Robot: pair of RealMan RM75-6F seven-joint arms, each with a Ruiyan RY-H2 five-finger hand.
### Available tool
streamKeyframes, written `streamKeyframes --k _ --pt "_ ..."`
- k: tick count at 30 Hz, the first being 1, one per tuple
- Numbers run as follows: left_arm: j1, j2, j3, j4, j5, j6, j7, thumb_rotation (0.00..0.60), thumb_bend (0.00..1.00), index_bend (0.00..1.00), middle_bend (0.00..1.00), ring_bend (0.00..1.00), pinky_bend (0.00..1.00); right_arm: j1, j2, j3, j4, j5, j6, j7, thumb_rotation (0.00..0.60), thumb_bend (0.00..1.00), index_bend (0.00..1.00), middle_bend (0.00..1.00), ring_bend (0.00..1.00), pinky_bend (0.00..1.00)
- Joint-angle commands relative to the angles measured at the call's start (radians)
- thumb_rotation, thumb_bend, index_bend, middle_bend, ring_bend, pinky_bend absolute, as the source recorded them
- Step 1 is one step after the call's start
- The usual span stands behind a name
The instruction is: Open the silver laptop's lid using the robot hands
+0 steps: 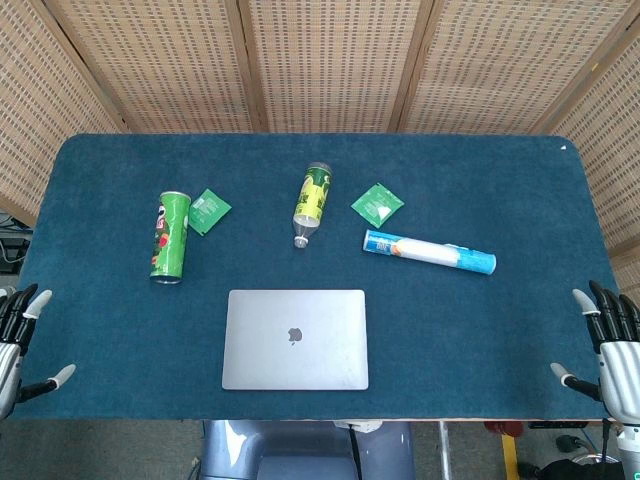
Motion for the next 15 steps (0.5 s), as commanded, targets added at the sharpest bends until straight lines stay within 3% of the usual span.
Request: streamKeyframes --k 1,8,11,15 --pt "-0.002 -0.001 0.001 0.001 0.005 -0.002 -0.003 0.600 0.00 0.00 0.00 0.00 0.00 0.001 0.000 -0.001 0.000 0.000 -0.002 0.001 0.600 0.00 0.00 0.00 0.00 0.00" --pt "-0.031 -0.014 0.010 0.009 0.043 -0.042 0.024 0.600 0.00 0.00 0.00 0.00 0.00 -0.001 0.004 0.000 0.002 0.007 -0.003 0.006 0.600 0.00 0.00 0.00 0.00 0.00" --pt "-0.114 -0.017 0.027 0.029 0.152 -0.132 0.039 0.600 0.00 0.00 0.00 0.00 0.00 -0.002 0.008 0.006 0.003 0.025 -0.006 0.014 0.600 0.00 0.00 0.00 0.00 0.00" --pt "-0.232 -0.014 0.049 0.050 0.296 -0.225 -0.052 0.600 0.00 0.00 0.00 0.00 0.00 0.000 0.009 0.009 -0.003 0.024 -0.006 0.013 0.600 0.00 0.00 0.00 0.00 0.00"
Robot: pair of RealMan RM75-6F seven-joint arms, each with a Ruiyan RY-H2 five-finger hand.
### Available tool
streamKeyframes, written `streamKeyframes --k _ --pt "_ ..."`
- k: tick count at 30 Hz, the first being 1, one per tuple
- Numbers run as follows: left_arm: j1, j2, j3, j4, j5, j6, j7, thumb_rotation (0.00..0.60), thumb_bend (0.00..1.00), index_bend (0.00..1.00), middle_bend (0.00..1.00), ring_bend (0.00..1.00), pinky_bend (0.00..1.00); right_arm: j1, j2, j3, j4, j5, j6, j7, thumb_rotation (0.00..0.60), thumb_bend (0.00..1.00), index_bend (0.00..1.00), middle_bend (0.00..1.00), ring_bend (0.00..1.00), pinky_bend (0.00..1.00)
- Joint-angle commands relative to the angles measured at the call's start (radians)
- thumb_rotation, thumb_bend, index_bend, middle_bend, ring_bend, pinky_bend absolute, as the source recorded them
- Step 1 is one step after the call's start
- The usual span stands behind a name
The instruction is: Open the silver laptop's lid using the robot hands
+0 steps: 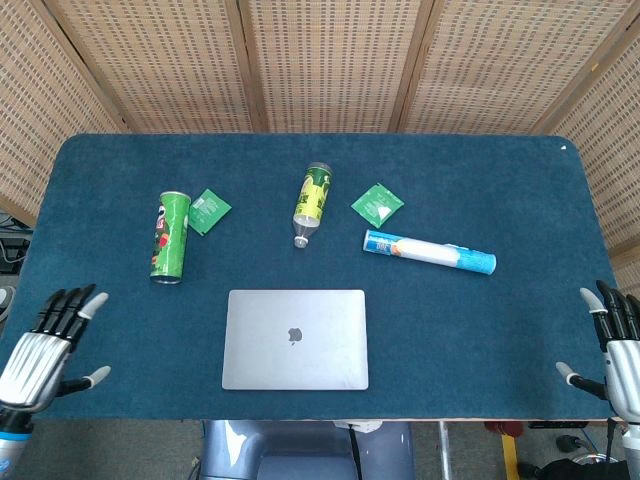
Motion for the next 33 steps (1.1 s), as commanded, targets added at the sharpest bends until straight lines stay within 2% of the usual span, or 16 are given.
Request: streamKeyframes --k 1,7,9,10,13,19,26,33 --pt "-0.154 -0.011 0.027 0.035 0.183 -0.117 -0.096 0.600 0.00 0.00 0.00 0.00 0.00 0.001 0.000 0.001 -0.002 -0.008 0.005 -0.001 0.600 0.00 0.00 0.00 0.00 0.00" --pt "-0.262 -0.108 0.015 0.085 0.283 -0.168 -0.119 0.600 0.00 0.00 0.00 0.00 0.00 0.000 -0.002 -0.003 0.003 -0.014 0.005 0.000 0.600 0.00 0.00 0.00 0.00 0.00" --pt "-0.297 -0.146 0.010 0.086 0.300 -0.209 -0.089 0.600 0.00 0.00 0.00 0.00 0.00 0.001 -0.003 -0.004 0.004 -0.013 0.001 0.002 0.600 0.00 0.00 0.00 0.00 0.00" --pt "-0.342 -0.197 0.007 0.074 0.318 -0.288 -0.044 0.600 0.00 0.00 0.00 0.00 0.00 0.002 -0.003 -0.004 0.006 -0.014 0.000 0.004 0.600 0.00 0.00 0.00 0.00 0.00" --pt "-0.391 -0.297 -0.023 0.072 0.269 -0.409 0.050 0.600 0.00 0.00 0.00 0.00 0.00 0.004 -0.004 -0.004 0.008 -0.015 -0.001 0.006 0.600 0.00 0.00 0.00 0.00 0.00" --pt "-0.446 -0.446 -0.047 0.136 0.192 -0.520 0.145 0.600 0.00 0.00 0.00 0.00 0.00 0.012 -0.008 -0.004 0.012 -0.008 -0.020 0.000 0.600 0.00 0.00 0.00 0.00 0.00" --pt "-0.482 -0.548 -0.053 0.192 0.124 -0.561 0.188 0.600 0.00 0.00 0.00 0.00 0.00 0.018 -0.010 -0.003 0.014 0.005 -0.036 -0.001 0.600 0.00 0.00 0.00 0.00 0.00" --pt "-0.498 -0.588 -0.056 0.214 0.065 -0.592 0.245 0.600 0.00 0.00 0.00 0.00 0.00 0.021 -0.008 -0.002 0.015 0.012 -0.043 0.007 0.600 0.00 0.00 0.00 0.00 0.00"
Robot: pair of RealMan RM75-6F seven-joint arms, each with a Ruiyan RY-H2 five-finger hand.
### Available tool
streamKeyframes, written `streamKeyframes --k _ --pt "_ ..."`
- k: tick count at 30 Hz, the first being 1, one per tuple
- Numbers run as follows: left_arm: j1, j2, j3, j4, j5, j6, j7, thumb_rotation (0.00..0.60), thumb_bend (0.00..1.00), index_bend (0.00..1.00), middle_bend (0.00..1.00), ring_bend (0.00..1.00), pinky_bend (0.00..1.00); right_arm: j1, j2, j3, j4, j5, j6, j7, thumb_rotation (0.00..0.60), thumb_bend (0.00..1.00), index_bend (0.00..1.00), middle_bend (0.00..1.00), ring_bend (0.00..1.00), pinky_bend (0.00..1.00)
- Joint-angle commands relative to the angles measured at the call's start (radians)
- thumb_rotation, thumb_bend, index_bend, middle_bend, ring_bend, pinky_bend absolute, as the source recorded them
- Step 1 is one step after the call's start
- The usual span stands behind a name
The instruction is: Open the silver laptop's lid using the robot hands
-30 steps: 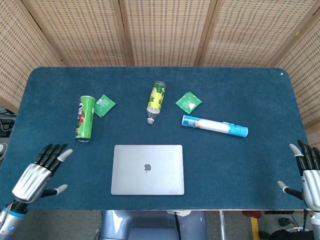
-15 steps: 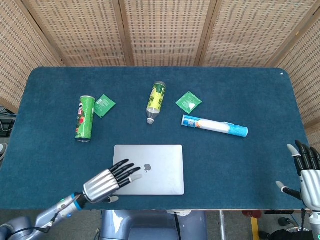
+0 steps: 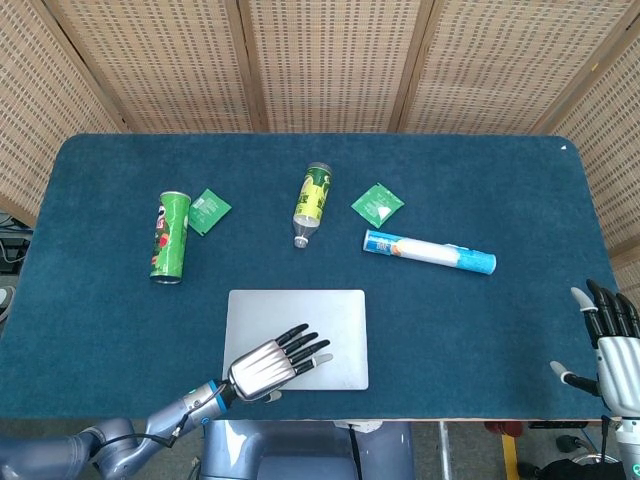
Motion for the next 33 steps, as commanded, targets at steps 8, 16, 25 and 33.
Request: streamKeyframes --k 8,16,25,33 --pt "-0.024 -0.059 0.009 0.026 -0.051 -0.018 0.041 0.600 0.00 0.00 0.00 0.00 0.00 0.002 0.003 -0.003 0.000 0.000 -0.007 0.008 0.600 0.00 0.00 0.00 0.00 0.00" --pt "-0.051 -0.107 -0.001 0.050 -0.112 -0.046 0.115 0.600 0.05 0.00 0.00 0.00 0.00 0.000 0.012 -0.002 -0.001 0.003 -0.003 0.029 0.600 0.00 0.00 0.00 0.00 0.00" --pt "-0.057 -0.118 0.016 0.061 -0.155 -0.032 0.141 0.600 0.08 0.00 0.00 0.00 0.00 0.000 0.017 -0.004 -0.001 0.002 -0.005 0.042 0.600 0.00 0.00 0.00 0.00 0.00" --pt "-0.067 -0.127 0.028 0.072 -0.174 -0.018 0.146 0.600 0.19 0.00 0.00 0.00 0.00 0.001 0.018 -0.004 -0.002 0.003 -0.006 0.044 0.600 0.00 0.00 0.00 0.00 0.00"
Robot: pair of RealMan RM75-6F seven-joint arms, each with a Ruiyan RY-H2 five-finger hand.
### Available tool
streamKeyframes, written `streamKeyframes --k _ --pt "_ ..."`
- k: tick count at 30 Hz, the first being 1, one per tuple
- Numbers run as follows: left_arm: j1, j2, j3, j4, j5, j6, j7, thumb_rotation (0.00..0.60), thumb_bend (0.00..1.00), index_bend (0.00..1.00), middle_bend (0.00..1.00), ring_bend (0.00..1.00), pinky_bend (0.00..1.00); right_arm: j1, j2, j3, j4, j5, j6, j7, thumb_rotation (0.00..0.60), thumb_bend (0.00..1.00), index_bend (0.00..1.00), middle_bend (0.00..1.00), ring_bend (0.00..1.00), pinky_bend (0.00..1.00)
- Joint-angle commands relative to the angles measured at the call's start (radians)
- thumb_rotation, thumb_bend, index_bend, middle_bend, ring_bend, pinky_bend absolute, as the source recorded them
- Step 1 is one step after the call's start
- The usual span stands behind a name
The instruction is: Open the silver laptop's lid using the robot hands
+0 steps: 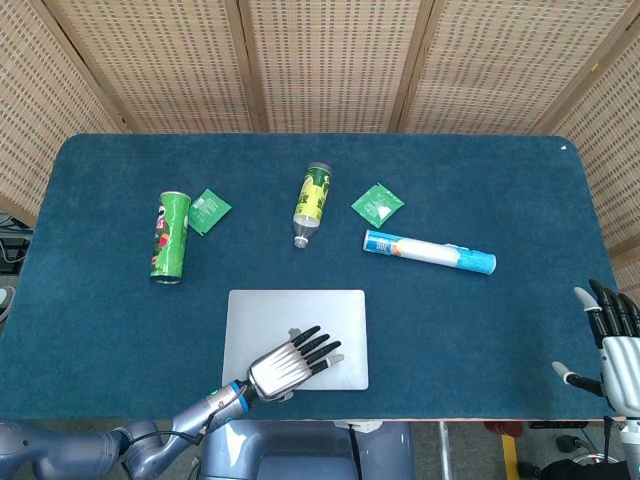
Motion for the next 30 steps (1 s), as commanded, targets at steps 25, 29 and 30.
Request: streamKeyframes --k 25,29,30 --pt "-0.042 0.018 -0.088 -0.035 -0.087 0.055 0.205 0.600 0.43 0.00 0.00 0.00 0.00 0.019 0.003 -0.009 -0.004 -0.014 -0.033 0.008 0.600 0.00 0.00 0.00 0.00 0.00" --pt "-0.050 0.016 -0.127 -0.048 -0.112 0.076 0.240 0.600 0.43 0.00 0.00 0.00 0.00 0.035 -0.002 -0.012 0.007 -0.028 -0.054 0.000 0.600 0.00 0.00 0.00 0.00 0.00" --pt "-0.052 0.016 -0.138 -0.051 -0.120 0.082 0.249 0.600 0.43 0.00 0.00 0.00 0.00 0.041 -0.004 -0.014 0.015 -0.034 -0.061 0.001 0.600 0.00 0.00 0.00 0.00 0.00"
